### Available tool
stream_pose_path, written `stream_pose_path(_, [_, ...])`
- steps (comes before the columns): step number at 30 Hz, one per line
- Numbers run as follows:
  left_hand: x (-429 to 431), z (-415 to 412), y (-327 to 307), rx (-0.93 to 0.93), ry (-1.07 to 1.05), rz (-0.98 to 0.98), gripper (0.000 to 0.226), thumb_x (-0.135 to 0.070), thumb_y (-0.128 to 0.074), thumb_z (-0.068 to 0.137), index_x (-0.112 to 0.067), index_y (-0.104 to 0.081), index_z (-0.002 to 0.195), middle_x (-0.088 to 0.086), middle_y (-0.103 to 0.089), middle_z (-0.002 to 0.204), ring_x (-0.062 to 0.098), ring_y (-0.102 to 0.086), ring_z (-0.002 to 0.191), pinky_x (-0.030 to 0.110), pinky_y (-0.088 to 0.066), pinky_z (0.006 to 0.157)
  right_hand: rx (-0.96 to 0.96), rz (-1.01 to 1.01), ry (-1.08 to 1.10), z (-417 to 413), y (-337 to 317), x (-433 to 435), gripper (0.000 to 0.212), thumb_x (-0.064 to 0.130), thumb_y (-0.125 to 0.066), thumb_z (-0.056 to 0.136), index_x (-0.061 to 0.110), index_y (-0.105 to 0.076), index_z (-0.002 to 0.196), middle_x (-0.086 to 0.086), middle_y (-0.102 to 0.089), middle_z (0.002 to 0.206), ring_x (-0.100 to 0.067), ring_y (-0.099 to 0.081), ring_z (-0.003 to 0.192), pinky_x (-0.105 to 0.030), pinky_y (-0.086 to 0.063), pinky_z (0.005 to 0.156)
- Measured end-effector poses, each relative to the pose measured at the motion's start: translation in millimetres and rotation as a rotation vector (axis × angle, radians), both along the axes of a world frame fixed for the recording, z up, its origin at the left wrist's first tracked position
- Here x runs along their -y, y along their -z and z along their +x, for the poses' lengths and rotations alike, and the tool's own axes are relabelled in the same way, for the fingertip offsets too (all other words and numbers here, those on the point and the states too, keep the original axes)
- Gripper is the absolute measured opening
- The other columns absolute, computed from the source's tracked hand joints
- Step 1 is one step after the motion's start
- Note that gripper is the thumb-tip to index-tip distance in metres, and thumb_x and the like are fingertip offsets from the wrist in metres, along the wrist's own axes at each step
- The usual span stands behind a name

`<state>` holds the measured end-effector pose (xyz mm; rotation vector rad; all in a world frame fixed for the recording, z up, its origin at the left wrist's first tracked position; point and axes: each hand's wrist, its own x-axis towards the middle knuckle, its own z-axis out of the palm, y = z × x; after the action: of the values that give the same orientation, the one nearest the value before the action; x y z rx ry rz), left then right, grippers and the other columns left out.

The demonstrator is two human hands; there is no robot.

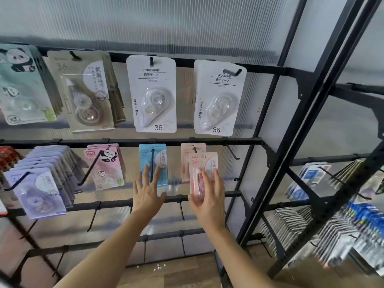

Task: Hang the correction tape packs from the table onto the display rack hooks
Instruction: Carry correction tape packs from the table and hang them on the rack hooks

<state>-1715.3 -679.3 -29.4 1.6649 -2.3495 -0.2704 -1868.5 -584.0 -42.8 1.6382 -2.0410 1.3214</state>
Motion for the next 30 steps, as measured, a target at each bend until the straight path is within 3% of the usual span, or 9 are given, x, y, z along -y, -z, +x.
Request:
stream_pose_path(3, [-13.5, 4.3, 4.9, -0.009, 0.022, -0.029, 0.086, -0.044, -0.048, 0.096, -0.031, 0.019, 0.149, 0.006, 0.026, 0.157, 0.030, 0.016, 0.146, 0.044, 0.004, 0.118, -0.007, 0.041, -0.001, 4.1, 10.1, -11.7, 0.085, 0.028, -0.076, 0.073, 0.024, -0.032, 0.145, -0.015, -0.025, 0.150, -0.042, -0.036, 0.134, -0.058, -0.046, 0.096])
stream_pose_path(7, [-29.4, 10.6, 5.9, 0.032, 0.049, -0.030, 0.085, -0.047, -0.045, 0.096, -0.029, 0.018, 0.150, 0.010, 0.016, 0.159, 0.031, 0.013, 0.146, 0.043, 0.003, 0.118, -0.039, 0.096, -0.006, 8.6, 13.9, -18.7, 0.090, 0.026, -0.082, 0.070, 0.025, -0.030, 0.143, -0.016, -0.029, 0.148, -0.044, -0.040, 0.130, -0.058, -0.051, 0.089])
stream_pose_path(12, [-35.0, 16.1, -1.2, 0.027, 0.059, -0.021, 0.085, -0.047, -0.046, 0.096, -0.030, 0.017, 0.150, 0.008, 0.019, 0.158, 0.030, 0.013, 0.146, 0.044, 0.003, 0.118, 0.004, 0.123, -0.020, 8.6, 4.8, -13.9, 0.089, 0.025, -0.079, 0.074, 0.031, -0.024, 0.143, -0.019, -0.031, 0.150, -0.041, -0.036, 0.134, -0.058, -0.046, 0.097])
stream_pose_path(25, [-21.8, 3.8, 4.0, 0.001, 0.063, -0.013, 0.085, -0.048, -0.046, 0.096, -0.032, 0.018, 0.149, 0.007, 0.018, 0.158, 0.031, 0.011, 0.147, 0.045, 0.000, 0.118, -0.049, 0.076, -0.023, -0.6, 11.2, -17.2, 0.082, 0.030, -0.073, 0.077, 0.026, -0.028, 0.146, -0.013, -0.025, 0.152, -0.040, -0.034, 0.135, -0.059, -0.048, 0.094])
stream_pose_path(30, [-16.0, -1.2, 8.7, -0.015, 0.064, -0.002, 0.087, -0.049, -0.048, 0.095, -0.032, 0.018, 0.149, 0.009, 0.018, 0.159, 0.030, 0.013, 0.146, 0.046, 0.002, 0.118, -0.060, 0.120, -0.027, -4.7, 6.1, -11.2, 0.083, 0.030, -0.074, 0.078, 0.027, -0.026, 0.146, -0.018, -0.028, 0.153, -0.042, -0.032, 0.137, -0.057, -0.042, 0.101])
